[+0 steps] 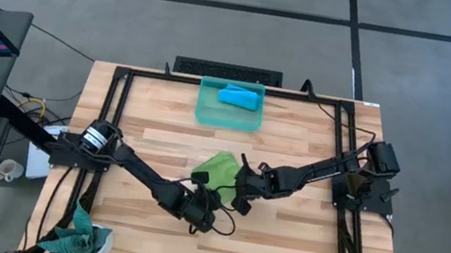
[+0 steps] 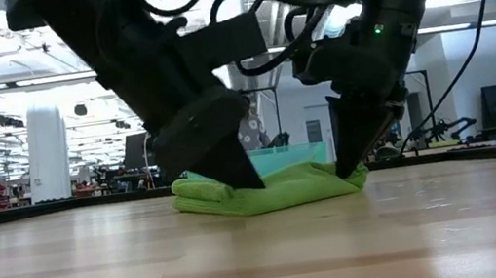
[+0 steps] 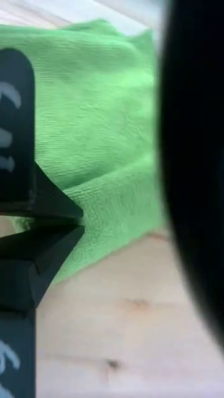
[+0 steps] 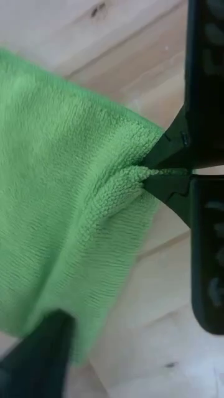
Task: Roll microfiber towels into tight, uniform cylinder then place into a basket
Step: Roll the green microfiber cloth
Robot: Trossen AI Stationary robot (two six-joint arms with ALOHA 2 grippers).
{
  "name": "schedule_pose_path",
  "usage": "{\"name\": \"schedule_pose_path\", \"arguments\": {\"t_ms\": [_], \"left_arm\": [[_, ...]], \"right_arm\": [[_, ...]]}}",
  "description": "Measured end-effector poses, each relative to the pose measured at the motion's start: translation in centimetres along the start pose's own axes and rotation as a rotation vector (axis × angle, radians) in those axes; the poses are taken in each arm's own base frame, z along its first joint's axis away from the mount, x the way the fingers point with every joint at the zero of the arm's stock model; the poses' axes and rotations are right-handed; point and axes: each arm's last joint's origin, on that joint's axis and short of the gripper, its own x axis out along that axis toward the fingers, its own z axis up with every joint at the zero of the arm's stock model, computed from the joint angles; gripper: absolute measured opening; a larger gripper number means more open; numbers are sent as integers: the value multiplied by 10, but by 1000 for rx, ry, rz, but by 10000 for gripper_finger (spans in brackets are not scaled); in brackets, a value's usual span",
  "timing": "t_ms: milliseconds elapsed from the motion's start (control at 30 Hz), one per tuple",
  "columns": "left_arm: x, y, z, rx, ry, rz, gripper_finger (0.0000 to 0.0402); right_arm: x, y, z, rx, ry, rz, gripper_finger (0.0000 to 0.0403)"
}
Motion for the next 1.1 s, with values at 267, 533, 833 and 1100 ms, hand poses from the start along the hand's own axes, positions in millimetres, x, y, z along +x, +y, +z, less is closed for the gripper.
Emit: {"name": "schedule_pose_path", "arguments": {"t_ms": [267, 533, 833, 1100], "left_arm": [[2, 5, -5, -24, 83, -19, 22], [2, 4, -6, 1, 92, -25, 22], [2, 5, -6, 3, 97, -28, 22], [2, 5, -7, 4, 98, -29, 22]], "right_arm": [[0, 1, 0, -7, 9, 12, 54], [0, 1, -1, -11, 9, 14, 121], [-28, -1, 4, -109, -32, 43, 158], [-83, 3, -8, -312, -128, 119, 150]]}}
